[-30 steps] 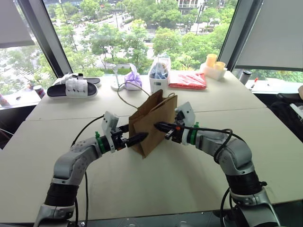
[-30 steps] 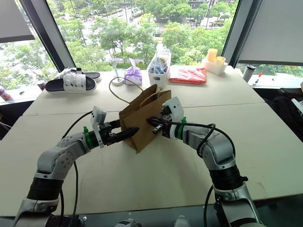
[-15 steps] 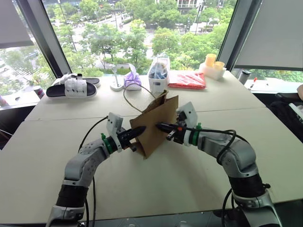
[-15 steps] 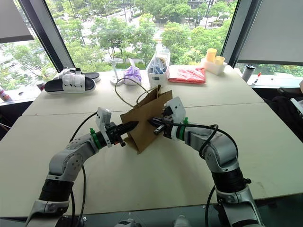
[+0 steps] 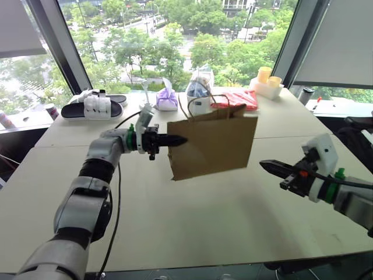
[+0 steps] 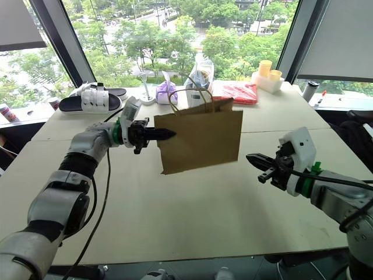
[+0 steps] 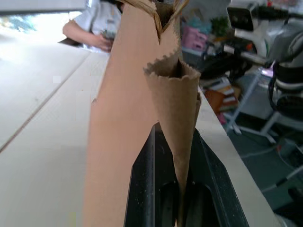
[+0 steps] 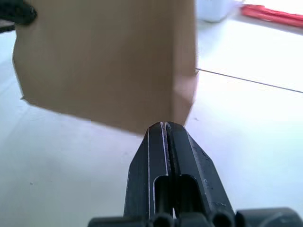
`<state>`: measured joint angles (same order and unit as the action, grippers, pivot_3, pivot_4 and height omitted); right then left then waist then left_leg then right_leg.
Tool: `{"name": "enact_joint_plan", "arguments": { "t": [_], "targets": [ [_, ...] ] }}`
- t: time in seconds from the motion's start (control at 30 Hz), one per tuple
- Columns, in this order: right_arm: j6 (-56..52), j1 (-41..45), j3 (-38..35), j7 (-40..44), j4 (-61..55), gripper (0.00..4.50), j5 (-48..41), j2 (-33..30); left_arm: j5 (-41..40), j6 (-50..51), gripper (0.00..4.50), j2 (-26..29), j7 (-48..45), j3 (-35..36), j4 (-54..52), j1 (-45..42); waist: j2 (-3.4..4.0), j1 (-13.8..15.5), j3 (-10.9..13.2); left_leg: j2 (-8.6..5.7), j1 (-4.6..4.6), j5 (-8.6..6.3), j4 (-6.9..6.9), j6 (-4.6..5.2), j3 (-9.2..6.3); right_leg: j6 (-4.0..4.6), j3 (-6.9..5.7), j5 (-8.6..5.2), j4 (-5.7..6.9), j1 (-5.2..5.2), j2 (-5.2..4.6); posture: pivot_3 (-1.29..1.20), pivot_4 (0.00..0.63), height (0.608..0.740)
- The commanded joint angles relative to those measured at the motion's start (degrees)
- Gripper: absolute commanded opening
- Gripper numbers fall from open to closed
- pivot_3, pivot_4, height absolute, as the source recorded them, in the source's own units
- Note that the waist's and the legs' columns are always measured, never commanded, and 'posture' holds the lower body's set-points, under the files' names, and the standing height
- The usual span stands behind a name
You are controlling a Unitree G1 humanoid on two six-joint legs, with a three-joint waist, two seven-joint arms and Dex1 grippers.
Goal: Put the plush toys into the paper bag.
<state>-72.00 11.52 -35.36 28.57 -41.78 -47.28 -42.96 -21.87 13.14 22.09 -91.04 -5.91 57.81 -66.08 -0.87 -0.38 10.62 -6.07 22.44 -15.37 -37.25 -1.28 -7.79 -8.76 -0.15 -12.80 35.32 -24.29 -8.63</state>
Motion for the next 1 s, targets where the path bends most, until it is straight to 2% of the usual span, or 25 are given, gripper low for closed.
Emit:
{"name": "enact_joint_plan", "arguments": {
  "t": [0.03,0.3,0.33,0.4,0.63,0.73,0.9,1.0],
  "targets": [
    [-0.8,-1.3,-4.8,-2.2,-4.0,0.0,-2.9,-0.9,3.6,-6.7,0.07,-1.5,-1.5,-0.5,7.6,-4.3,-0.02,-0.3,0.0,0.01,0.0,0.0,0.0,0.0,0.0,0.0,0.0,0.0,0.01,-0.01,0.0,0.0,0.15,0.74],
    [-2.0,-4.1,-7.8,-6.3,-6.4,0.0,-7.6,-2.4,11.3,-15.8,0.07,-4.8,-1.1,-0.3,15.8,-6.6,-0.05,0.0,0.0,0.01,0.04,0.0,-0.06,0.01,-0.02,-0.08,0.0,0.04,0.01,0.0,-0.02,0.0,0.15,0.74],
    [-1.8,-3.9,-7.5,-6.7,-6.2,0.0,-7.9,-2.7,12.1,-16.5,0.31,-4.8,-0.2,-0.2,16.1,-6.4,-0.05,0.0,0.0,0.01,0.05,0.0,-0.06,0.01,-0.02,-0.09,0.0,0.04,0.01,0.0,-0.01,0.0,0.15,0.74],
    [-1.4,-3.5,-6.8,-7.3,-5.7,0.0,-8.6,-3.3,13.6,-17.0,0.84,-4.4,0.7,-0.1,16.5,-6.2,-0.05,-0.1,0.0,0.01,0.05,0.0,-0.07,0.01,-0.03,-0.1,0.0,0.05,0.02,0.0,-0.01,0.0,0.15,0.74],
    [1.2,-0.5,-1.1,-7.8,-2.3,0.0,-8.4,-5.7,16.3,-19.8,4.37,-1.3,2.4,1.7,16.2,-5.3,-0.05,-0.3,0.0,0.02,0.04,0.0,-0.07,0.01,-0.04,-0.11,0.0,0.04,0.06,-0.02,0.01,0.0,0.15,0.74],
    [3.3,1.2,2.8,-6.6,-0.9,0.0,-7.3,-7.2,18.5,-20.4,4.48,1.4,1.8,0.8,15.4,-4.7,-0.05,-0.4,0.0,0.02,0.03,0.0,-0.07,0.01,-0.04,-0.11,0.0,0.05,0.1,-0.02,0.01,0.0,0.15,0.74],
    [7.0,4.3,9.3,-4.8,2.2,0.0,-5.3,-8.1,16.3,-16.5,4.48,5.9,1.0,3.3,9.3,-1.8,-0.05,-0.3,0.0,0.02,0.04,0.0,-0.1,0.01,-0.03,-0.11,0.0,0.05,0.1,-0.04,0.0,0.0,0.15,0.74],
    [10.1,4.1,12.6,-2.2,3.8,0.0,-2.4,-9.8,11.9,-8.7,4.48,7.7,1.0,6.6,-1.0,4.0,-0.03,-0.3,0.0,0.02,0.05,0.0,-0.1,0.01,-0.09,-0.11,0.0,0.04,0.09,-0.04,0.01,0.0,0.15,0.74]
  ]
}}
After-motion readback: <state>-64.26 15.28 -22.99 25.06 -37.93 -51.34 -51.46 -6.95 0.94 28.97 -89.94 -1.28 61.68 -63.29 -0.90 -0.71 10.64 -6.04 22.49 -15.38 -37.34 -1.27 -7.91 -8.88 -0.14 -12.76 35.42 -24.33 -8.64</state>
